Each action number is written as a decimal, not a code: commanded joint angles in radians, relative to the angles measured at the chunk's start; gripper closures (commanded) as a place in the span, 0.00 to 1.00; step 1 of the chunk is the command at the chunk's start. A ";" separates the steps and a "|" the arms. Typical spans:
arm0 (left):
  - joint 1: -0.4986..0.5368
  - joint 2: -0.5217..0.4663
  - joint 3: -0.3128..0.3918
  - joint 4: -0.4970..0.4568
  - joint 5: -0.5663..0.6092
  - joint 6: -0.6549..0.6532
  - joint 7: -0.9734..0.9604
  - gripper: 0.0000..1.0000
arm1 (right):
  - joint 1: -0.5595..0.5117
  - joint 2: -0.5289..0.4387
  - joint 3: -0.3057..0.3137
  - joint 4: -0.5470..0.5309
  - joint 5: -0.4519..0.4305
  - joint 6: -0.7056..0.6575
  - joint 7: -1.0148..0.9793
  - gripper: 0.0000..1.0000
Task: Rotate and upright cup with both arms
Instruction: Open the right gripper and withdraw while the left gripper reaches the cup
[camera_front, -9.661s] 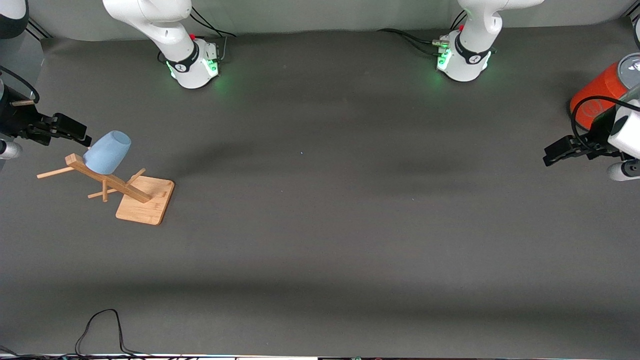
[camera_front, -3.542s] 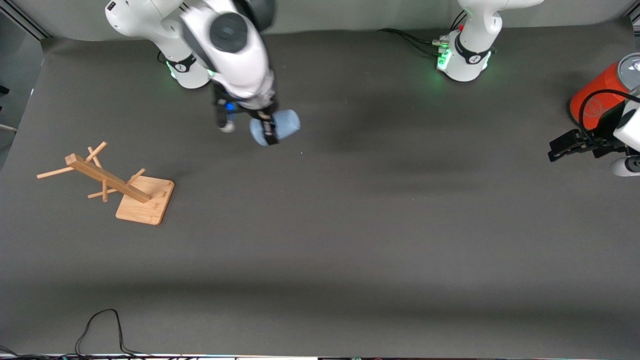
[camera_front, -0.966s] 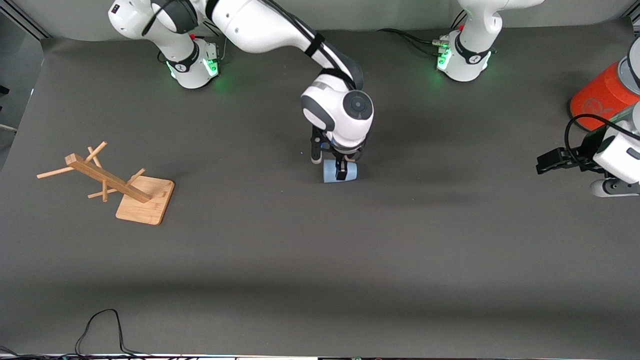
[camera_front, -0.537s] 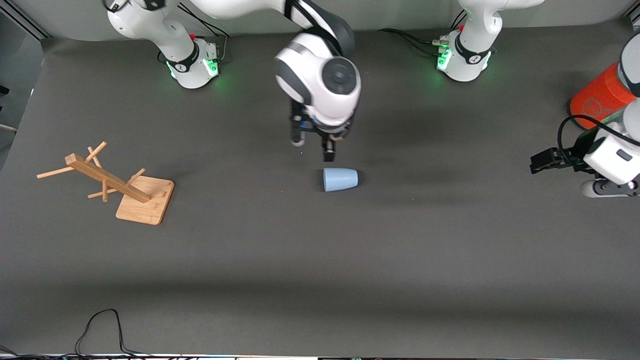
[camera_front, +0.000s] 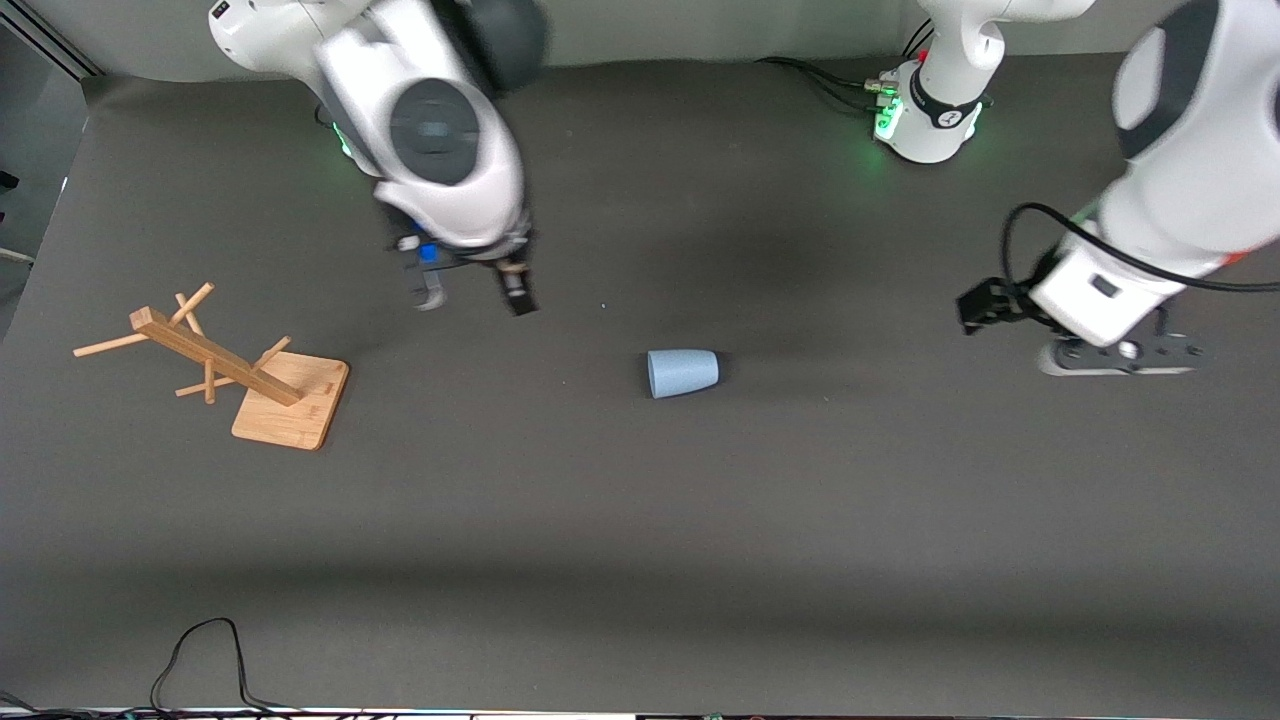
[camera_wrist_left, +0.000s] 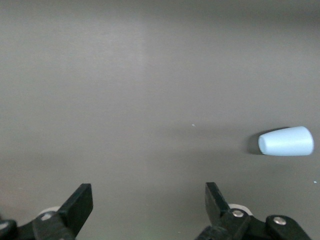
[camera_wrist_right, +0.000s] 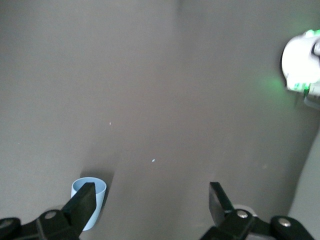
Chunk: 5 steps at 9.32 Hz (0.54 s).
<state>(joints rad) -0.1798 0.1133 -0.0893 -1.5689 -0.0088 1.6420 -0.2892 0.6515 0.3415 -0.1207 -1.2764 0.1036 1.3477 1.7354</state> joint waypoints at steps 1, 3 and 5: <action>-0.100 0.020 0.010 0.044 0.027 -0.030 -0.124 0.00 | -0.134 -0.151 0.007 -0.122 0.011 -0.004 -0.271 0.00; -0.246 0.151 0.010 0.218 0.102 -0.112 -0.290 0.00 | -0.273 -0.235 0.010 -0.196 0.010 -0.004 -0.591 0.00; -0.405 0.399 0.011 0.544 0.156 -0.236 -0.466 0.00 | -0.395 -0.291 0.010 -0.241 -0.039 0.001 -0.924 0.00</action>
<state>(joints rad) -0.4851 0.2994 -0.0965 -1.3127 0.1059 1.5130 -0.6519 0.3094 0.1134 -0.1244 -1.4457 0.0915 1.3299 0.9820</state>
